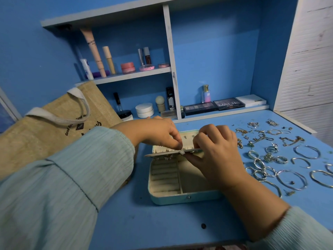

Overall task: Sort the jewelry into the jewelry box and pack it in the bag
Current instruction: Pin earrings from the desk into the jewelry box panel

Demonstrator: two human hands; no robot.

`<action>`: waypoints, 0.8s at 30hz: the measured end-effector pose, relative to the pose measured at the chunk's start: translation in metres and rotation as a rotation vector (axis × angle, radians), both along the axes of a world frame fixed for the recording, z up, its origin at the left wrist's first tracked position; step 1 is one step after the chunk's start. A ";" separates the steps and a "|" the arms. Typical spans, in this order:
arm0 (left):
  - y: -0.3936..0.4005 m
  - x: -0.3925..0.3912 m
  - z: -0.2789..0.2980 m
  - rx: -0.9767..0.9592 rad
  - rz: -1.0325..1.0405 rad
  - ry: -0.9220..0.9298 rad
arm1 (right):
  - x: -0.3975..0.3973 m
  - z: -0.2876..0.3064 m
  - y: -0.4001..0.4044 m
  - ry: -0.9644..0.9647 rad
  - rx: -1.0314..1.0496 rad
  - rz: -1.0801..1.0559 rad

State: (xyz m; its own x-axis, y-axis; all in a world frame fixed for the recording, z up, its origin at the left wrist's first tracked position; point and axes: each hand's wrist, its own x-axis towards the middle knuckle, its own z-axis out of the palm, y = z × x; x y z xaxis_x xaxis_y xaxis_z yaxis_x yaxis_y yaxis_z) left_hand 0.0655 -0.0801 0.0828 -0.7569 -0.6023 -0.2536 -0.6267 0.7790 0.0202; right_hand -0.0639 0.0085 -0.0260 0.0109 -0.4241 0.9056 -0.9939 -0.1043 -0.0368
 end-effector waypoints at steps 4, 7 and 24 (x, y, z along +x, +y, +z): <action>0.003 -0.006 0.005 0.075 -0.004 -0.069 | 0.000 0.000 0.000 -0.002 0.011 -0.002; 0.001 -0.011 0.005 0.119 -0.008 -0.126 | 0.000 0.000 0.000 0.010 0.018 -0.013; -0.006 -0.016 0.004 0.178 0.014 -0.118 | 0.000 0.001 0.000 -0.010 0.017 -0.019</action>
